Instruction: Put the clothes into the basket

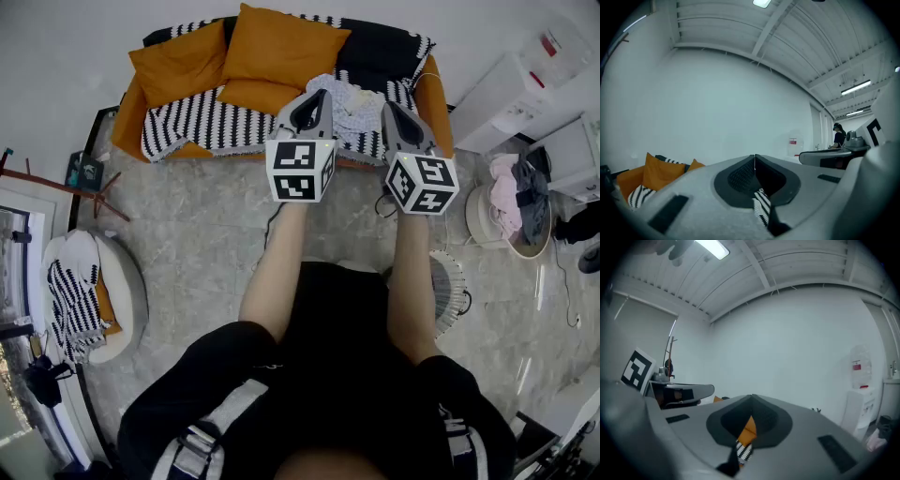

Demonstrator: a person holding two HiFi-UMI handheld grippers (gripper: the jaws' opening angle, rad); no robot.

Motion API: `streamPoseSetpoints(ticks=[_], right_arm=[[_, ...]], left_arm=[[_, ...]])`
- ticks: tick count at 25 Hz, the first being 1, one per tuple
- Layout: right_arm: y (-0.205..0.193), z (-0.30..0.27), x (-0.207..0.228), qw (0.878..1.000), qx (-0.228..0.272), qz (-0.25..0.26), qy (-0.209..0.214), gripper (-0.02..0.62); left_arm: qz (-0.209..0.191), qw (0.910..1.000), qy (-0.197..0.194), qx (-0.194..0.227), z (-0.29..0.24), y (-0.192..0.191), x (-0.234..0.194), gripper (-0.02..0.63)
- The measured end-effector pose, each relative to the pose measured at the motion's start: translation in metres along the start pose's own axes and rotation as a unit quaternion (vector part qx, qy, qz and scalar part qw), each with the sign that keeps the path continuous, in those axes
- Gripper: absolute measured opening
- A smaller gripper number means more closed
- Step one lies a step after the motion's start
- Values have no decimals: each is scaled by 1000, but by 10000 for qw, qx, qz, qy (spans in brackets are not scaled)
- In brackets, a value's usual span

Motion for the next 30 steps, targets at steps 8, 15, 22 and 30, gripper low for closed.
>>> streamPoseSetpoints(ticks=[8,15,22,30], right_arm=[[-6,10,27,9969,163,-486,-599,12],[-12,3,53,9927,279,-742,-903,12],[-38,-53,68,9923,160,-1008,-707,12],[-80,-169,120,9896,-234,-1300,-578,13]], left_arm=[[207,9995,234,-13,5,-5,-28,9],[221,9994,156,-209,-9,-22,-33,9],[141,9984,262,-480,-51,-45,-59,9],[-348,9926,306,-1122,-163,-89,-100,9]])
Point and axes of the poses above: the fingertips, and each gripper's own axes: z backward along the fingers, x to its right, y out of its top, the point moved 1 cm from there along z, backward along the fingers, and after that the axes turned 1 degree about -y, right-handed, at the moved point
